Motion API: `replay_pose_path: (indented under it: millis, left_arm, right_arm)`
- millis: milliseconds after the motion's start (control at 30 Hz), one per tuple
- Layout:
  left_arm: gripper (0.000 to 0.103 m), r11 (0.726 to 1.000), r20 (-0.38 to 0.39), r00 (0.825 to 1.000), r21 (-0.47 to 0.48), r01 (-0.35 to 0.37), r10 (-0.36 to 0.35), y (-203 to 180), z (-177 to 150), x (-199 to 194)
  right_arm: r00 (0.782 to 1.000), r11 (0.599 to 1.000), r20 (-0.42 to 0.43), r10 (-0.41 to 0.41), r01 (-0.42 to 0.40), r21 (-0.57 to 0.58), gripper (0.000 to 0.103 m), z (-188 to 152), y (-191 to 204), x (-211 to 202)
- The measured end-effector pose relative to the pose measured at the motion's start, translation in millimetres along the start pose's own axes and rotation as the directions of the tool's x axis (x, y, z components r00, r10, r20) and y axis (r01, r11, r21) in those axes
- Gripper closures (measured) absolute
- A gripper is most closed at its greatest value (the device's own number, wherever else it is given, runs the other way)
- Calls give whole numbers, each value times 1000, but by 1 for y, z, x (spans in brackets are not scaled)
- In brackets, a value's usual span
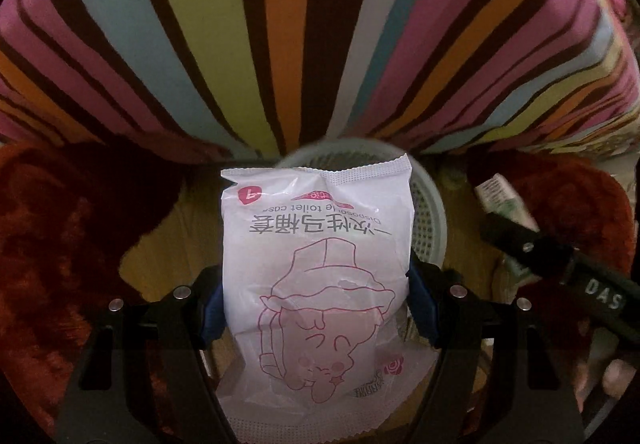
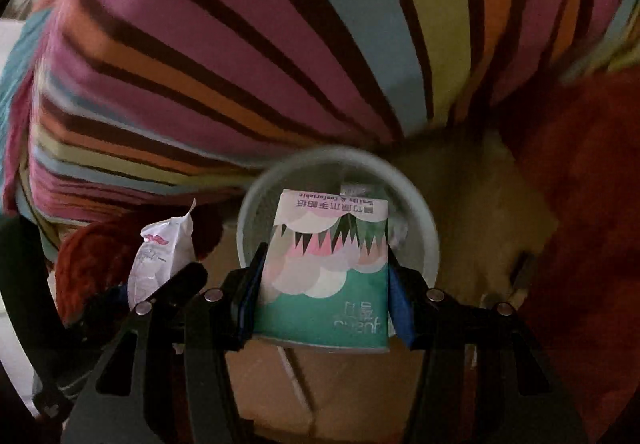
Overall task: Collect trash
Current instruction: 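Carry white bag and tissue pack with both tools over the wastebasket, then open both tools to drop bag and tissue pack into wastebasket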
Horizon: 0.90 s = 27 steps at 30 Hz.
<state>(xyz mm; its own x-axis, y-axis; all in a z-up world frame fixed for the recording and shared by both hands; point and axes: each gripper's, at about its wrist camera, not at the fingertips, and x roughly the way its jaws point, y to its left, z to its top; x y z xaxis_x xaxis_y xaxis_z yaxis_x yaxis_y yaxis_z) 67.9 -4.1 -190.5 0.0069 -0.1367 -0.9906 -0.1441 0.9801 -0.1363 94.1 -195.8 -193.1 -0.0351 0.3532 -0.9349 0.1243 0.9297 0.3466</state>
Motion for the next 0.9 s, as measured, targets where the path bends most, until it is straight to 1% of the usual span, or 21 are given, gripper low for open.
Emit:
replay_pose_path:
  millis: [100,233,300,533,567,600,633,667,767,900]
  left_arm:
    - [32,1000,-68,998,-29,4,-6,3,3,19]
    - [32,999,-136,991,-54,-4,-4,4,3,40]
    - [32,998,-158,987,-64,-5,-5,-1,1,48]
    - [31,996,-226,974,-91,-18,-3,7,-1,67]
    - [28,995,-242,970,-99,-22,-2,8,-1,70]
    - [23,994,-254,967,-108,-27,-1,9,-1,74]
    - [18,993,-259,966,-115,-34,3,9,-2,76]
    - [14,991,-261,965,-125,-45,11,11,-2,78]
    - [14,987,-260,966,-153,-42,1,16,-1,79]
    - [14,986,-264,965,-163,-42,-2,18,-1,80]
  right_arm:
    - [998,998,-62,14,-10,64,52,5,-10,17]
    - [994,994,-111,23,-11,107,52,6,-14,33]
    - [991,993,-132,22,-6,117,52,1,-12,42]
    - [982,990,-186,28,-1,144,51,0,-18,63]
    - [979,989,-198,38,-8,149,49,0,-19,66]
    - [976,988,-213,48,-15,155,43,-1,-19,69]
    - [971,986,-231,56,-17,164,21,-2,-20,73]
    - [972,985,-230,52,-12,173,9,-2,-21,74]
    - [974,981,-223,46,-2,192,9,-3,-24,73]
    - [975,977,-214,53,-6,214,9,-3,-28,74]
